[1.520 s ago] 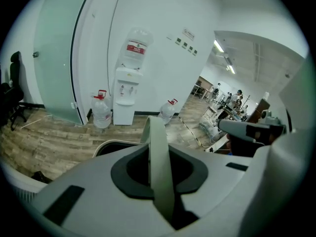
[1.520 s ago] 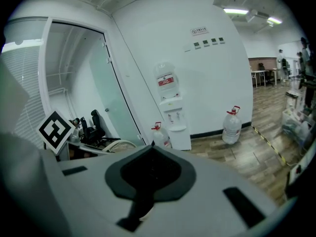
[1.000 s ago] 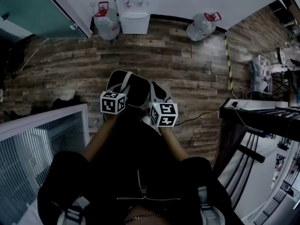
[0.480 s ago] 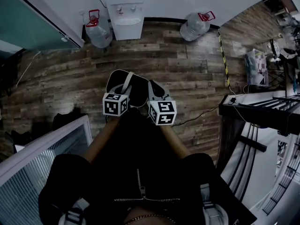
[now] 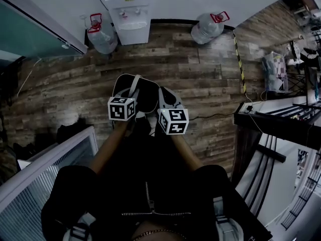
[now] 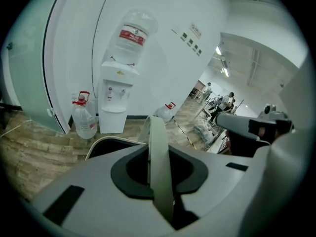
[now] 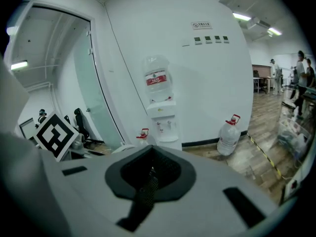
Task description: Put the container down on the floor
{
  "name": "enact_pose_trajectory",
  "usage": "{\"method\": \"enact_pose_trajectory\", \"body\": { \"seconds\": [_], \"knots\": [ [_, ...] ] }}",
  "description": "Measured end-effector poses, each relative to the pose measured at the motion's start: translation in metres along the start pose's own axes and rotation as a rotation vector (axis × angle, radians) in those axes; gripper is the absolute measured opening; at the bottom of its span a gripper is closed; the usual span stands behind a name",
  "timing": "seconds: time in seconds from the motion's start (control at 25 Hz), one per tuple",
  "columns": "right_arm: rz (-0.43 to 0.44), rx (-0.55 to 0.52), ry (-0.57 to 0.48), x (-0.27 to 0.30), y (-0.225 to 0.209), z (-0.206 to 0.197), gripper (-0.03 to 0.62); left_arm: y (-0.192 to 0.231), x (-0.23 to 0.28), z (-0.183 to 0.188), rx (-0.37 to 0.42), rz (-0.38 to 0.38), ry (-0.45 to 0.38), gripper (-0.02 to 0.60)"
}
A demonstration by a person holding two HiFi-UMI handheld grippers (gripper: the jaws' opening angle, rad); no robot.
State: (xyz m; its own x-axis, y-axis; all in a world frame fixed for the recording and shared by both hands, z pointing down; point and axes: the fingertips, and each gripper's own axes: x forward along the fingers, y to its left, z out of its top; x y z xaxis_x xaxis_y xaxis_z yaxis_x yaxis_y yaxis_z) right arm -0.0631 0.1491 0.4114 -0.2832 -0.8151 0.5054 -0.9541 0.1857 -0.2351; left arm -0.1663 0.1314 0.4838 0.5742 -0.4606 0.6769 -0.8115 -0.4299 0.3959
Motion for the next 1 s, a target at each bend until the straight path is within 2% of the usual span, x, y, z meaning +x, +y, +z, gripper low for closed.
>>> {"method": "enact_pose_trajectory", "body": {
  "seconds": [0.28,0.6,0.8,1.0],
  "knots": [
    [0.043,0.002,0.001,0.036,-0.043,0.027,0.009,-0.014,0.048,0.036,-0.017,0.017,-0.001,0.055],
    [0.094,-0.001,-0.003,0.057,-0.115,0.074,0.009,-0.038,0.108,0.089,-0.083,0.048,-0.034,0.057],
    [0.067,0.023,-0.013,0.062,-0.166,0.089,0.009,-0.056,0.143,0.118,-0.099,0.056,-0.053,0.055],
    [0.028,0.061,-0.016,0.068,-0.200,0.097,0.009,-0.068,0.173,0.144,-0.100,0.041,-0.054,0.055]
  ]
}}
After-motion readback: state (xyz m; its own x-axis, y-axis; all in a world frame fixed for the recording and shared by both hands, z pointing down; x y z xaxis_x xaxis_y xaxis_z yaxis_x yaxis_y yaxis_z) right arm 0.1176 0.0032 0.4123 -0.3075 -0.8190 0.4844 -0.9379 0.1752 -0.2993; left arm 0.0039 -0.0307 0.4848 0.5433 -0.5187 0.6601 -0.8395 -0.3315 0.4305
